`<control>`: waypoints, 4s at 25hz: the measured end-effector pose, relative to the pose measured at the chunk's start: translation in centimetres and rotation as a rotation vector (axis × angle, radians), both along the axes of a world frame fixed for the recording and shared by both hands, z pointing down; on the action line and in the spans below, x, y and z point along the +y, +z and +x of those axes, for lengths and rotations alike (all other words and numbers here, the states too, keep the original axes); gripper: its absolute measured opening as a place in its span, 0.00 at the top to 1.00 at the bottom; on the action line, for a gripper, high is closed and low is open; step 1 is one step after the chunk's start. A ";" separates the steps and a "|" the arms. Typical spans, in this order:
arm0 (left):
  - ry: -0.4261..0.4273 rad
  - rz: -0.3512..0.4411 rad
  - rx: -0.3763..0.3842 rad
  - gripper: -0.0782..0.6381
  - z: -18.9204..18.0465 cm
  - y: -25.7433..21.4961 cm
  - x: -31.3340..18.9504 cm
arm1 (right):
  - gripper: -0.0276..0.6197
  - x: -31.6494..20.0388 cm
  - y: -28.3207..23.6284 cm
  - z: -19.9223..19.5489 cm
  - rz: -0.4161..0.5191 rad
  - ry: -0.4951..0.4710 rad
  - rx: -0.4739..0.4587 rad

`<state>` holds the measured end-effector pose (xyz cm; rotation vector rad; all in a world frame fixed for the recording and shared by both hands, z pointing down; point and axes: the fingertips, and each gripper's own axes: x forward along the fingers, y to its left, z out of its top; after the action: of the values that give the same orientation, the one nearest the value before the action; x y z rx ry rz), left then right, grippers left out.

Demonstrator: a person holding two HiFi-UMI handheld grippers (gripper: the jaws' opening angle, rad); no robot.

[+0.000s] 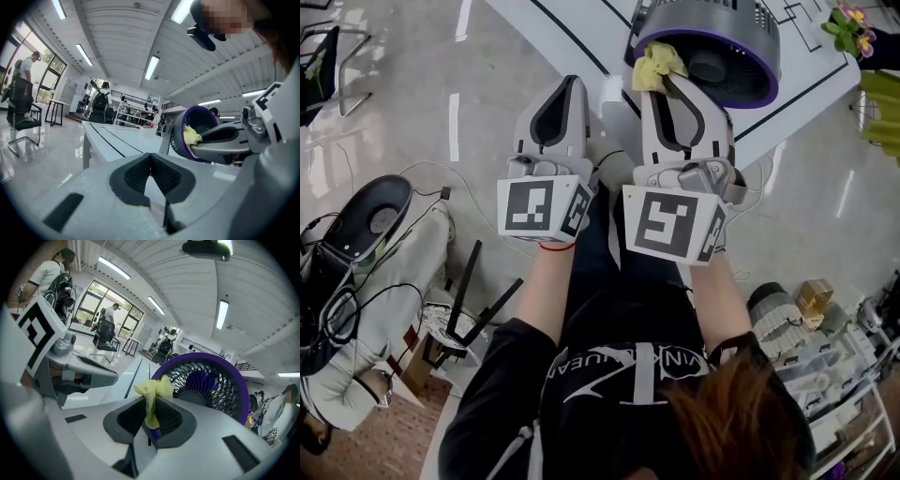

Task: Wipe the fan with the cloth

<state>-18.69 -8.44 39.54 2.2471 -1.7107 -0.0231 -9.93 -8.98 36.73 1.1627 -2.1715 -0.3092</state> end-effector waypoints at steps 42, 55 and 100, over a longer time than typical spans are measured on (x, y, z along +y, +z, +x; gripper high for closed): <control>0.083 0.038 -0.018 0.88 1.8 -6.5 -1.8 | 0.87 -0.8 -7.6 3.0 0.034 0.062 -0.128; 0.084 0.078 -0.021 0.88 2.0 -10.1 -0.8 | 0.88 0.7 -10.1 6.6 0.101 0.139 -0.065; 0.150 0.186 -0.211 0.88 1.7 -20.5 0.7 | 0.89 2.6 -17.0 13.0 0.046 0.173 -0.407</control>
<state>-17.00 -7.71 19.05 2.5916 -1.6980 0.0962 3.02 -6.39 19.78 1.5361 -2.3915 -0.0475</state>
